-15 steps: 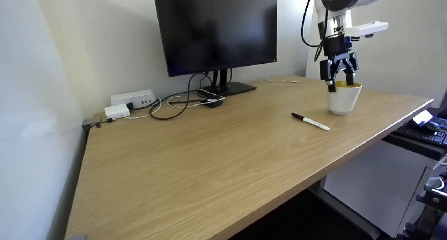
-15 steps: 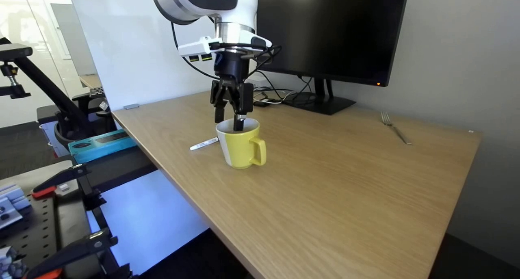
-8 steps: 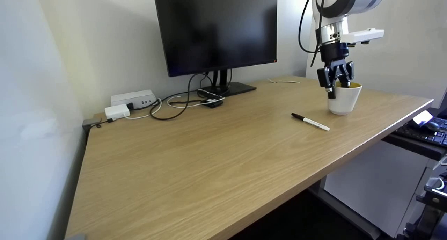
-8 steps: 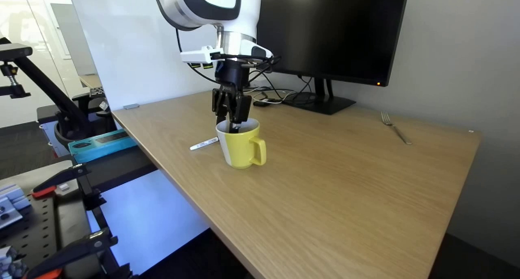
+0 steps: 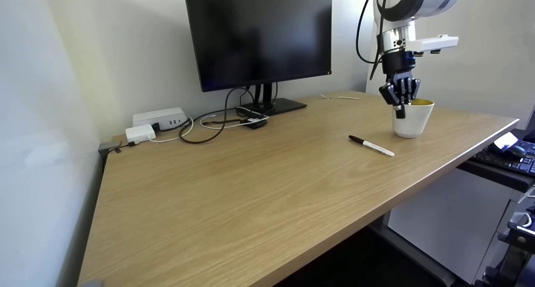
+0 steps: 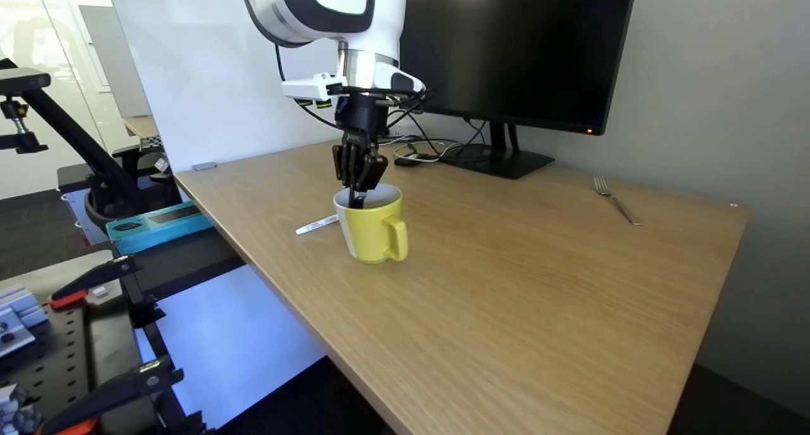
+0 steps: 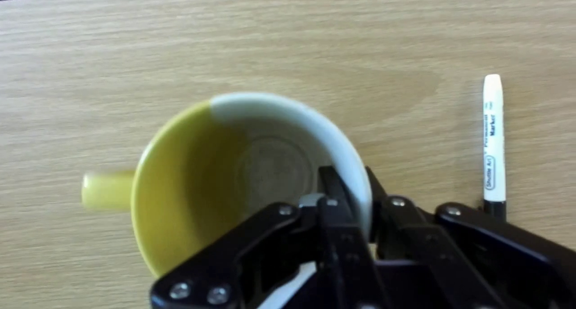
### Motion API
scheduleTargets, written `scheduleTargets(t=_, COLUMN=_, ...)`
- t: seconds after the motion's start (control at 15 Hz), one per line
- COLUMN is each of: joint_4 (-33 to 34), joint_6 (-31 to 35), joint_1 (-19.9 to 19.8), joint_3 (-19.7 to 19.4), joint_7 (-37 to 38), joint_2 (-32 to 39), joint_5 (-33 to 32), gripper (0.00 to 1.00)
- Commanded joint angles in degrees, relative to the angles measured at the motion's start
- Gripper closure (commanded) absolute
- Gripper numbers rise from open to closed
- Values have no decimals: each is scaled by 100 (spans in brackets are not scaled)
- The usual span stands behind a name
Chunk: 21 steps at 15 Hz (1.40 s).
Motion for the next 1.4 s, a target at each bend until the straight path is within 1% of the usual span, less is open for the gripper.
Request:
scheduleTargets(t=0.0, joint_4=-98, joint_6=254, joint_1=-117, joint_3=79, joint_7=-176, joint_2=-185, joint_5=272, gripper=100)
scheduleTargets(t=0.07, joint_4=-143, joint_6=309, joint_1=-126, joint_3=85, joint_7=-199, joint_2=-290, joint_5=331, gripper=97)
scheduleTargets(t=0.13, joint_4=-181, joint_6=385, joint_1=-125, joint_3=87, joint_7=-203, joint_2=-377, joint_5=392, gripper=98)
scheduleTargets(t=0.27, joint_4=-286, joint_6=525, joint_1=-102, joint_3=101, joint_7=-247, joint_2=-625, joint_5=487, gripper=98)
scheduleTargets(t=0.53, joint_4=-486, joint_6=665, joint_1=53, joint_3=156, joint_7=-145, joint_2=-1139, joint_5=433, gripper=98)
scheduleTargets(t=0.8, joint_4=-791, joint_6=762, joint_1=376, joint_3=380, joint_7=5, joint_2=-1606, joint_5=319, gripper=98)
scheduleTargets(t=1.0, joint_4=-941, joint_6=765, joint_1=659, joint_3=597, joint_7=120, joint_2=-1764, joint_5=272, gripper=98)
scheduleTargets(t=1.13, joint_4=-935, joint_6=698, joint_1=853, joint_3=742, joint_7=260, joint_2=-1798, joint_5=202, gripper=98)
scheduleTargets(t=1.33, joint_4=-708, joint_6=538, joint_1=1109, joint_3=920, joint_7=517, joint_2=-1685, joint_5=34, gripper=98)
